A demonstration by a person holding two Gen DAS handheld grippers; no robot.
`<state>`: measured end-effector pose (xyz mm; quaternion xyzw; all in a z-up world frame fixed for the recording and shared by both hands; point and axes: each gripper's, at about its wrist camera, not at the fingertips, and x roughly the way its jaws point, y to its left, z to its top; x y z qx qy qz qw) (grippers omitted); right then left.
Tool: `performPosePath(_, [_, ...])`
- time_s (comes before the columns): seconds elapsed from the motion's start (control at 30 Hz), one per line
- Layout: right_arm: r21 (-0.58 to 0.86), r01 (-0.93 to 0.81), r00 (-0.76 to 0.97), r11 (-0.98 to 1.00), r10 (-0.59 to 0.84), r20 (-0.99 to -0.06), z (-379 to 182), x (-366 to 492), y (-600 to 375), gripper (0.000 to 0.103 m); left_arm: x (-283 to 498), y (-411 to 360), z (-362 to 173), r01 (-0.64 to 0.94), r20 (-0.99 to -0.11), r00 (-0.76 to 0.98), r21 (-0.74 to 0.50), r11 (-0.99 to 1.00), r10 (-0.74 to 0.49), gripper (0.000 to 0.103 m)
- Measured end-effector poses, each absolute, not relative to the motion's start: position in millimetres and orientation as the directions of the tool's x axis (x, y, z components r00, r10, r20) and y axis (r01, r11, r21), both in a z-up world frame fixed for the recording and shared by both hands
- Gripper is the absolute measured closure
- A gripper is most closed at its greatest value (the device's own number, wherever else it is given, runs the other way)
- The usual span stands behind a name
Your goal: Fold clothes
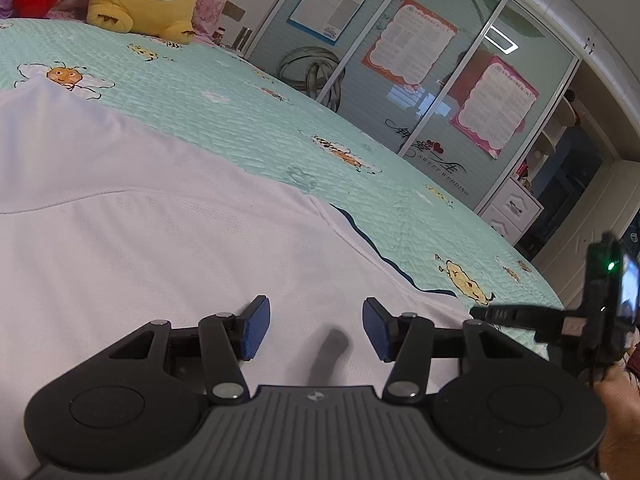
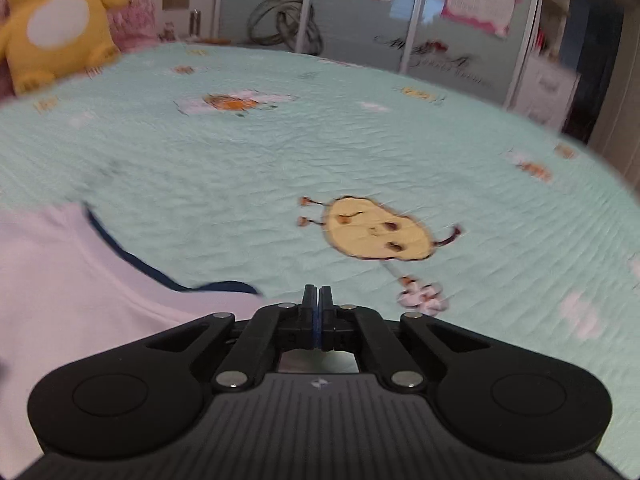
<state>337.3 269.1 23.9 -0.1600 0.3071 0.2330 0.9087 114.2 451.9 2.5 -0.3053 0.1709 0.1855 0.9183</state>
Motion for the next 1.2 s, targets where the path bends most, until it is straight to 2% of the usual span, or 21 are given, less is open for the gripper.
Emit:
performPosePath(0.07, [-0.111,-0.51,0.696,0.853,0.334,-0.636,20,339,257,0.103,114,452,3,-0.445,-0.427,0.873,-0.497,0.745,0.236,0.047])
performPosePath(0.17, [0.041,-0.47,0.684,0.882,0.392,-0.615,29,337,231,0.102,113,453,2,-0.445,-0.427,0.873,-0.497,0.745,0.236,0.047])
performPosePath(0.23, [0.145,-0.478,0.649,0.866,0.46,-0.606,35,336,217,0.097,114,452,2,-0.446,-0.428,0.872,-0.492,0.747,0.238,0.047])
performPosePath(0.3, [0.249,-0.482,0.614,0.84,0.526,-0.588,40,335,203,0.078,115,451,3,-0.447,-0.43,0.87,-0.487,0.75,0.24,0.046])
performPosePath(0.37, [0.305,-0.487,0.58,0.818,0.564,-0.588,41,335,200,0.076,115,450,3,-0.447,-0.43,0.87,-0.484,0.752,0.241,0.045])
performPosePath(0.47, [0.269,-0.5,0.552,0.823,0.542,-0.633,29,336,221,0.076,115,450,3,-0.446,-0.428,0.871,-0.486,0.751,0.24,0.045])
performPosePath(0.53, [0.225,-0.514,0.552,0.828,0.52,-0.652,24,335,233,0.08,115,450,4,-0.448,-0.427,0.871,-0.486,0.75,0.243,0.045])
performPosePath(0.57, [0.189,-0.525,0.564,0.83,0.506,-0.653,23,331,238,0.101,114,450,5,-0.45,-0.425,0.871,-0.488,0.748,0.247,0.045])
performPosePath(0.6, [0.153,-0.535,0.577,0.831,0.491,-0.653,22,328,243,0.103,113,450,6,-0.452,-0.423,0.871,-0.49,0.745,0.25,0.045])
performPosePath(0.67, [0.083,-0.549,0.604,0.832,0.464,-0.648,21,324,251,0.103,108,450,10,-0.453,-0.406,0.876,-0.503,0.736,0.261,0.045])
performPosePath(0.77, [-0.122,-0.555,0.693,0.823,0.377,-0.615,23,323,267,0.103,101,443,20,-0.363,-0.303,0.925,-0.523,0.771,0.229,0.043])
performPosePath(0.8, [-0.192,-0.554,0.717,0.81,0.348,-0.604,21,322,271,0.103,106,441,17,-0.346,-0.322,0.926,-0.519,0.782,0.196,0.039])
performPosePath(0.9, [-0.342,-0.528,0.763,0.777,0.259,-0.592,8,326,277,0.103,125,436,6,-0.299,-0.402,0.912,-0.51,0.807,0.084,0.036])
performPosePath(1.07, [-0.167,-0.529,0.709,0.832,0.325,-0.625,20,337,255,0.103,130,437,2,-0.29,-0.406,0.911,-0.504,0.813,0.073,0.031])
performPosePath(1.2, [0.109,-0.444,0.698,0.889,0.42,-0.58,47,324,201,0.103,131,435,0,-0.29,-0.408,0.91,-0.503,0.814,0.072,0.031])
